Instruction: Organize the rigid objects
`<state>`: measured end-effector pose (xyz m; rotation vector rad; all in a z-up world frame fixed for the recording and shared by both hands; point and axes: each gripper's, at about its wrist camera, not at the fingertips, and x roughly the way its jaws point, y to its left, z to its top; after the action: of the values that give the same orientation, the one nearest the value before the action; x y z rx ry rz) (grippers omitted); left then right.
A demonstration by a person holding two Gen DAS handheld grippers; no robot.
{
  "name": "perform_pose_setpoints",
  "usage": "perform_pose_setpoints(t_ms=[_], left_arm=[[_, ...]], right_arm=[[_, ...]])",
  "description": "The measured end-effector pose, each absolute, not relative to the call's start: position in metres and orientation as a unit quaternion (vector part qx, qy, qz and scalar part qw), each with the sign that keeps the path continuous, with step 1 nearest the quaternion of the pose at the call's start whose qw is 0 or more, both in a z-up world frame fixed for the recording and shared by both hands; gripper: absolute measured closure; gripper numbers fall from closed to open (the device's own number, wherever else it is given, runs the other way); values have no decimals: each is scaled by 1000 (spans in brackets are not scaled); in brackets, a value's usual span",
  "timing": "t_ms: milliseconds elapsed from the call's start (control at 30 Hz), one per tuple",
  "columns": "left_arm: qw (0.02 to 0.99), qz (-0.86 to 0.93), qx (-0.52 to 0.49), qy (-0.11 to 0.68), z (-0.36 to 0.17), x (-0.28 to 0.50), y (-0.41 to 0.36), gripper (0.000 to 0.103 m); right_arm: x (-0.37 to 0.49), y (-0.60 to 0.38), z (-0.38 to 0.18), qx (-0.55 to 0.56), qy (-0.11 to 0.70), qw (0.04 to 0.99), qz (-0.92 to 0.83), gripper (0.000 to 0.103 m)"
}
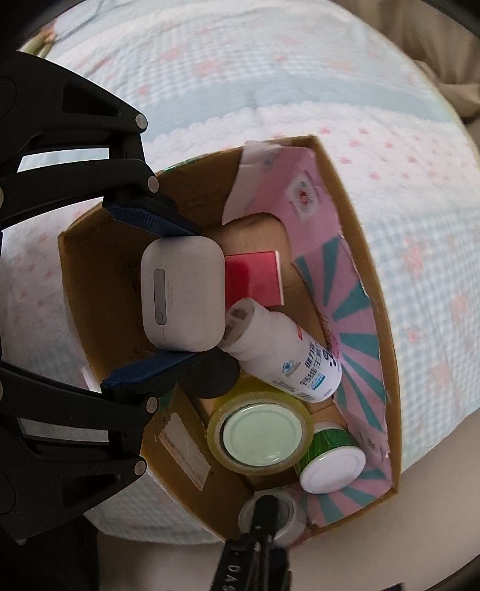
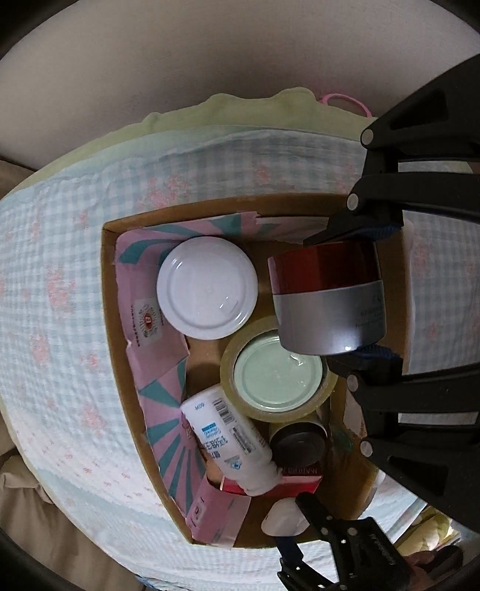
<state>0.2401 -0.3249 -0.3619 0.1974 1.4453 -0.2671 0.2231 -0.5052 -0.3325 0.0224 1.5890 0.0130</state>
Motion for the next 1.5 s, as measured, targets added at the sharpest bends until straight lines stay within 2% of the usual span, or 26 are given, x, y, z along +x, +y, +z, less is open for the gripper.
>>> perform_pose_setpoints(t_ms=[33,67,133,500,933,1167,1500], left_arm=[[737,-122,94,658,-361,240,-327,6],[739,-122,96,656,-359,239,-328,1],[741,-128,95,653,-353,234,-328,0],[734,-134,73,662,-350,230,-323,0],[756,-150,13,637,-305,224,-303,0],[783,-135,-18,607,-246,210,-257,0],[854,-94,-58,509,-125,176,-150,0]], right_arm=[[223,-506,-332,14,711,703,3,48],[223,-507,-330,21,708,706,2,36],[223,-508,-328,57,709,702,24,0],[218,-491,-322,45,702,710,31,0],[211,-483,-283,53,678,733,18,0],[205,-462,-225,62,654,753,17,0],[178,-390,-98,63,570,819,32,0]])
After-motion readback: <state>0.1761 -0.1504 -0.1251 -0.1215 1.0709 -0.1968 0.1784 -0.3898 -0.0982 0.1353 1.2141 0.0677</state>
